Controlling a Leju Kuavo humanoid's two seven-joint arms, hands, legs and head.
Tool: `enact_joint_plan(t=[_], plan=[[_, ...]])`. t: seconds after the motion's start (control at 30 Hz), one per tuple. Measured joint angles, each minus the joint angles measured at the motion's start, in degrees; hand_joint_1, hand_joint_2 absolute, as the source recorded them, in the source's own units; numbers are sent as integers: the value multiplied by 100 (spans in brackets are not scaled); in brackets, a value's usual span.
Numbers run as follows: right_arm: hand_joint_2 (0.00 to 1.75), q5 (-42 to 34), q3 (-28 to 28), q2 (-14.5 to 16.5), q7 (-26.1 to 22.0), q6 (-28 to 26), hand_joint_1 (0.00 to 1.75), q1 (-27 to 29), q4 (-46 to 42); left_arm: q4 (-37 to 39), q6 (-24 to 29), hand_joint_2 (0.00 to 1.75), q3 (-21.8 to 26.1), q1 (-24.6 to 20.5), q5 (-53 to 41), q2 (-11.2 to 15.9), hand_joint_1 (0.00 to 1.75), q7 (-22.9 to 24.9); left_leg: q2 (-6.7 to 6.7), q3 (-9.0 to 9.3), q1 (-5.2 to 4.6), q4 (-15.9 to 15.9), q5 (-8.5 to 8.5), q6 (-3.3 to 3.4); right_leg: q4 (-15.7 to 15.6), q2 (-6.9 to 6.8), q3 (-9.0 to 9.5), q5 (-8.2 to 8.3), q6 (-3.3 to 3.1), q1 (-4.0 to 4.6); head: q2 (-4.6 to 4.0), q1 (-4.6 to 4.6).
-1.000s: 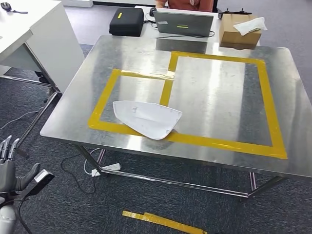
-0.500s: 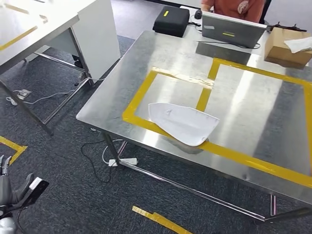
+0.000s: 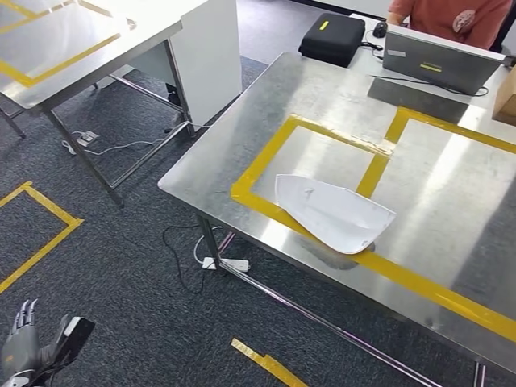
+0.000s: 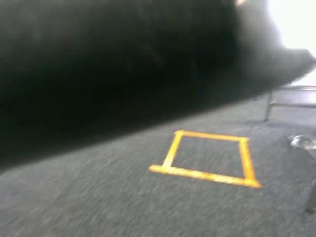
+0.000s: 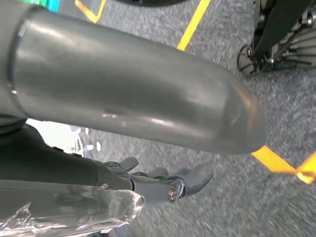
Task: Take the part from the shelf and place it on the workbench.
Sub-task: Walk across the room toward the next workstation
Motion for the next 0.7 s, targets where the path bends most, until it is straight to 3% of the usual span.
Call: enact_joint_plan(t=[0.07, 0.13, 0.17, 0.2, 0.27, 0.33, 0.4, 0.47, 0.53, 0.63, 0.67, 0.7], plan=[[0, -1, 0, 2, 8, -2, 0, 1, 0, 244, -7, 0, 128, -32, 37, -34, 0, -8, 177, -259, -2, 479, -247, -137, -117, -204, 101, -6, -96, -6, -1, -43], [0, 16, 0, 3, 39, -8, 0, 8, 0, 368, -224, 0, 213, -66, 205, -57, 0, 136, 423, -627, 7, 1236, -619, -200, -146, -421, 128, -7, -148, -6, -1, -73], [0, 47, 1, 3, 65, -11, 0, 9, 0, 439, -467, 0, 298, -57, 405, -86, 0, 291, 459, -741, 21, 1467, -692, -214, -146, -492, 131, -17, -150, -2, 0, -72], [0, 99, 7, 3, 92, -10, 0, 10, 0, 524, -758, 0, 428, -22, 665, -125, 0, 448, 478, -758, 34, 1514, -656, -222, -145, -551, 136, -27, -146, -1, 0, -74], [0, 240, 45, 3, 124, 16, 0, 17, 0, 697, -1301, 0, 766, 85, 1134, -221, 0, 630, 543, -466, 44, 990, -320, -211, -143, -645, 168, -55, -116, 0, 0, -76], [0, 437, 124, 3, 108, 65, 0, 23, 0, 829, -1730, 0, 1076, 156, 1414, -338, 0, 727, 751, -64, 15, 244, -53, -158, -137, -744, 203, -100, -54, 27, -1, -75], [0, 785, 285, 3, 54, 129, 0, 18, 0, 949, -2092, 0, 1340, 187, 1577, -518, 0, 1035, 848, 87, -30, -53, -25, -83, -139, -849, 233, -140, 13, 58, 0, -66], [0, 1120, 519, 2, -12, 180, 0, 6, 0, 1062, -2251, 0, 1524, 255, 1576, -732, 0, 1454, 748, 93, -42, -80, -23, -6, -155, -914, 267, -173, 79, 47, 1, -61], [0, 1257, 722, -1, -57, 199, 0, 3, 0, 1145, -2259, 0, 1606, 319, 1508, -913, 0, 1698, 660, 110, -24, -111, -8, 68, 21, -768, 207, -327, 141, 25, 1, -36], [0, 1302, 894, -4, -75, 212, 0, 25, 0, 1221, -2276, 0, 1680, 328, 1483, -1098, 0, 1795, 507, 112, -19, -121, -6, 138, 1109, -444, -307, -856, 171, 16, 0, 12], [0, 1309, 934, -7, -86, 214, 0, 34, 0, 1243, -2300, 0, 1700, 329, 1476, -1137, 0, 1851, 448, 114, -24, -119, -9, 145, 1439, -410, -489, -950, 171, 17, 0, 16], [0, 1312, 968, -11, -102, 213, 0, 44, 0, 1263, -2333, 0, 1712, 333, 1464, -1173, 0, 1944, 389, 120, -30, -117, -13, 147, 1575, -397, -590, -929, 165, 19, 1, 15]])
